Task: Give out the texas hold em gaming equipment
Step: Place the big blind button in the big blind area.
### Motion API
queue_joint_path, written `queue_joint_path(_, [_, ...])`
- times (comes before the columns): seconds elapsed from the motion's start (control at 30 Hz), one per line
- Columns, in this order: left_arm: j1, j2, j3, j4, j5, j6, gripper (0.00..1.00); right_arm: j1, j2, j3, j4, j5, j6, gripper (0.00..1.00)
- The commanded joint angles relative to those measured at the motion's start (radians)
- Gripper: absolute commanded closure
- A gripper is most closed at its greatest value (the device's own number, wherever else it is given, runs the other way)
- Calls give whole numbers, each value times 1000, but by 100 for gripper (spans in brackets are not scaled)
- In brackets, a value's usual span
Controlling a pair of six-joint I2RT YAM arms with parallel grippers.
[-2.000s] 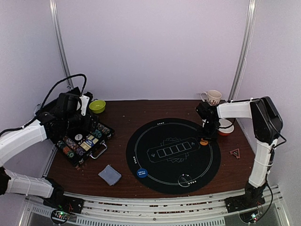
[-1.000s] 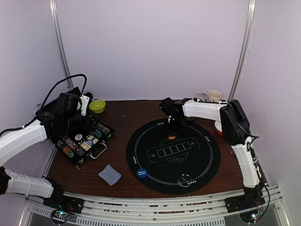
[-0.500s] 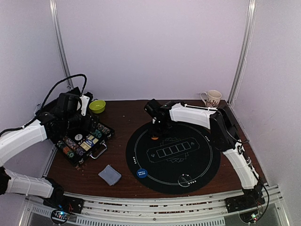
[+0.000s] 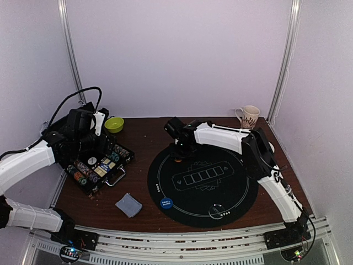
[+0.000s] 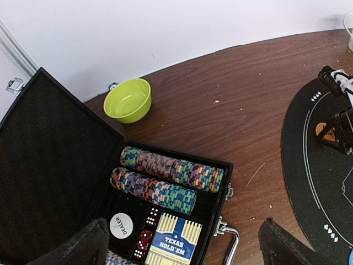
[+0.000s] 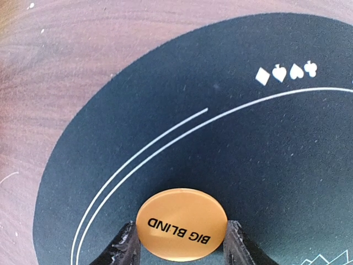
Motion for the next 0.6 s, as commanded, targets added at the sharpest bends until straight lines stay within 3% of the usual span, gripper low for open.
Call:
queue_joint_path(0.0, [8, -7, -8, 40, 11, 14, 2, -27, 62, 8, 10, 79, 18, 60])
queue_joint_path(0.33, [9, -14, -9, 40, 3, 15, 2, -48, 79, 34, 47, 104, 28, 58])
queue_joint_path(0.43, [8, -14, -9, 39, 1, 15, 2, -49, 74, 33, 42, 92, 25, 45])
queue_joint_path(0.57, [8, -14, -9, 38, -2, 16, 2, -49, 48, 32, 43, 77, 18, 18])
